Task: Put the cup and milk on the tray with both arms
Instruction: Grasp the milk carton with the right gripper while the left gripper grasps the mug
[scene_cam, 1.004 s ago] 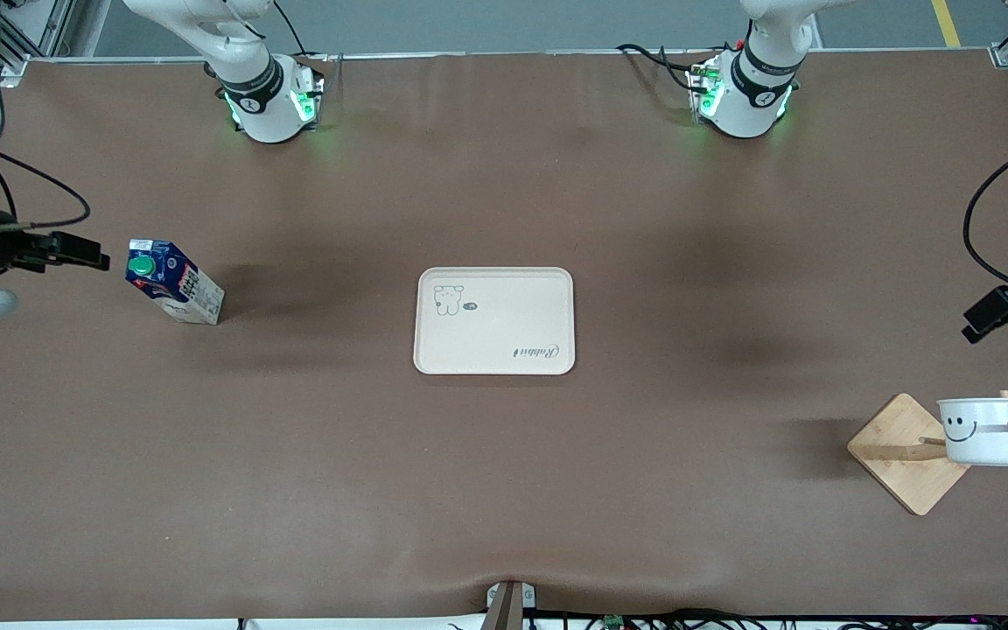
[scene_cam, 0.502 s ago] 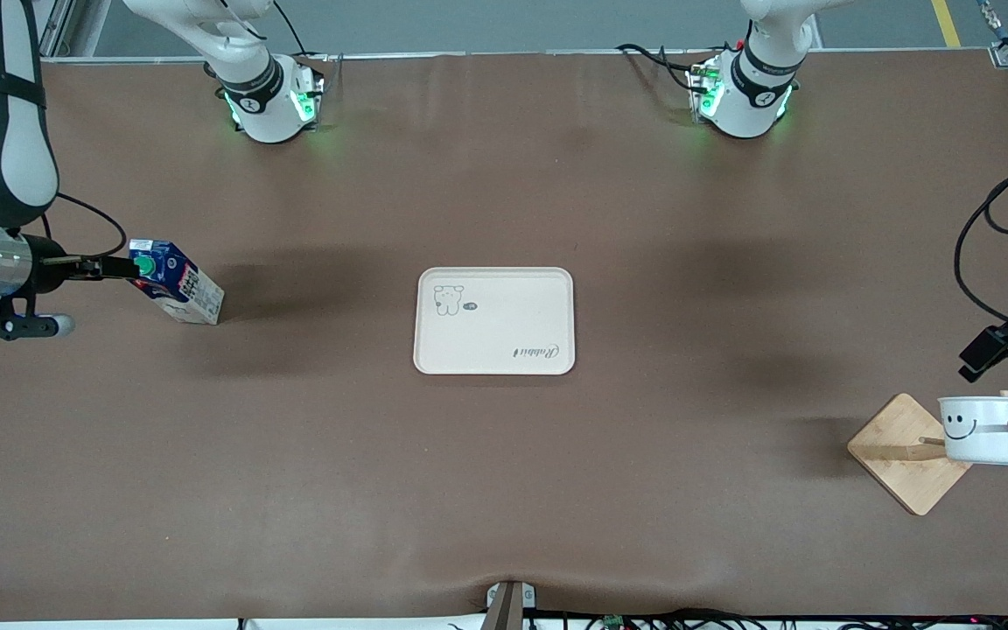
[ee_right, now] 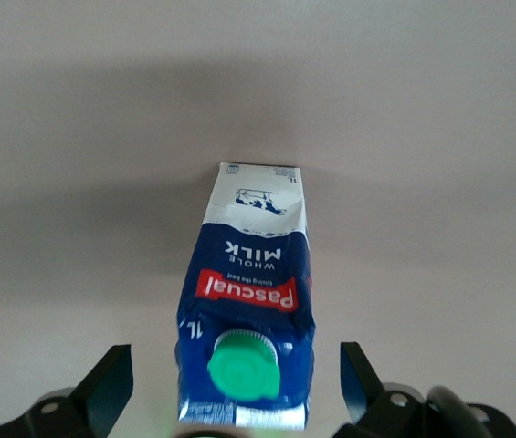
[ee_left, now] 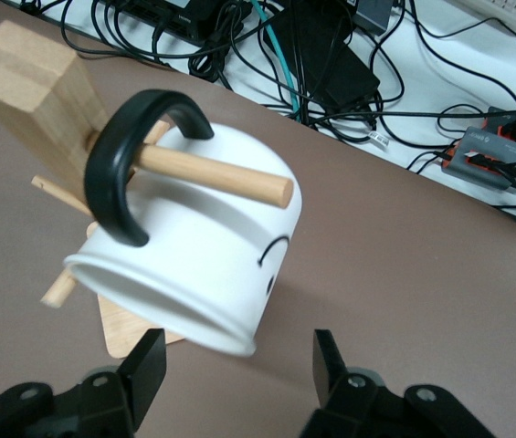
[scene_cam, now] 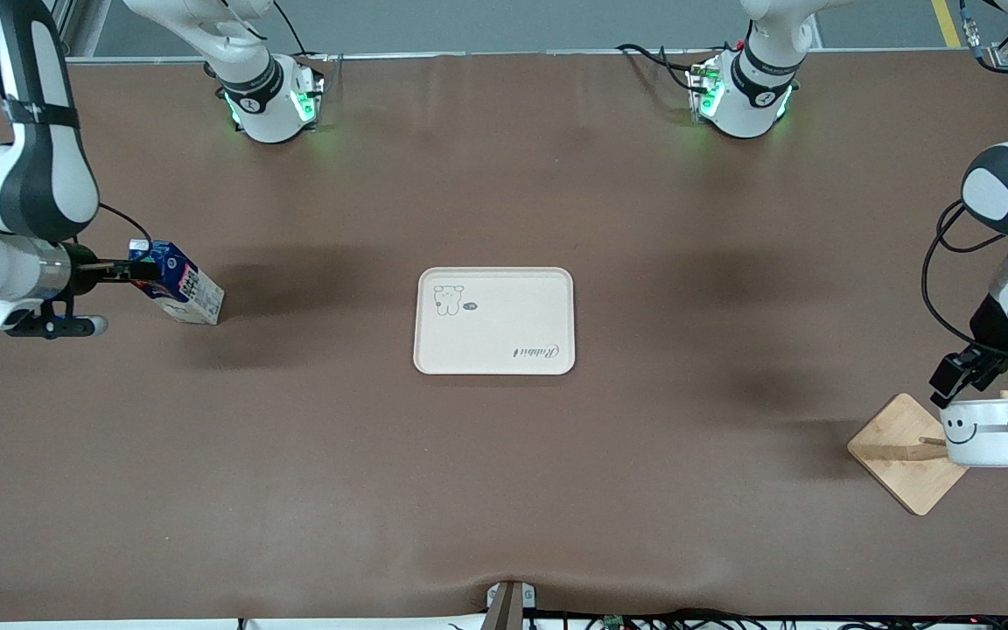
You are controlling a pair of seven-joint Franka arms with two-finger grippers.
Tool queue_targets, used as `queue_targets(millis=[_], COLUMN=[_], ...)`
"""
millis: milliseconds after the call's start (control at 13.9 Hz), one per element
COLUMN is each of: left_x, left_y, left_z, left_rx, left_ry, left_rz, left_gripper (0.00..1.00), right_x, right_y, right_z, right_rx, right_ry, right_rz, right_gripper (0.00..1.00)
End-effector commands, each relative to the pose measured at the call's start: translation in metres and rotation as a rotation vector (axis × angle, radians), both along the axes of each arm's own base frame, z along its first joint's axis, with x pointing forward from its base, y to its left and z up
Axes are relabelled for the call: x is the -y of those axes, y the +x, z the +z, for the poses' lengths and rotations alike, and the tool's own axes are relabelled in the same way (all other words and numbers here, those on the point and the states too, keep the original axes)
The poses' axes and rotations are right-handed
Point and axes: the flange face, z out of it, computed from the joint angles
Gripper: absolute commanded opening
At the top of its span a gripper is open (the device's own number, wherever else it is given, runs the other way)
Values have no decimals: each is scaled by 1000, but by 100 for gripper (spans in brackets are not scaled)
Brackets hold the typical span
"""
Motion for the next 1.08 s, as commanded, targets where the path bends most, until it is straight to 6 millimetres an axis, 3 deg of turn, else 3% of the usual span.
queue_targets(millis=[0, 287, 574, 861, 1004], left_x=[0, -2, -1, 2, 15], left_y=[4, 12, 16, 20, 22], left_z=[-7, -16, -14, -8, -3], left_rx=[35, 58, 66, 76, 84], left_ry=[-2, 1, 4, 26, 23], left_rz=[-2, -9, -16, -50, -70], left_gripper=[62, 45, 16, 6, 3], right_x=[-2, 3, 3, -1, 0], right_y=[-16, -19, -25, -28, -28], right_z=[2, 2, -6, -9, -9], right_rx=[10, 1, -21, -27, -27], right_ry=[-14, -19, -38, -38, -38], right_rz=[-3, -30, -82, -79, -80], right_gripper=[100, 100, 100, 100, 100])
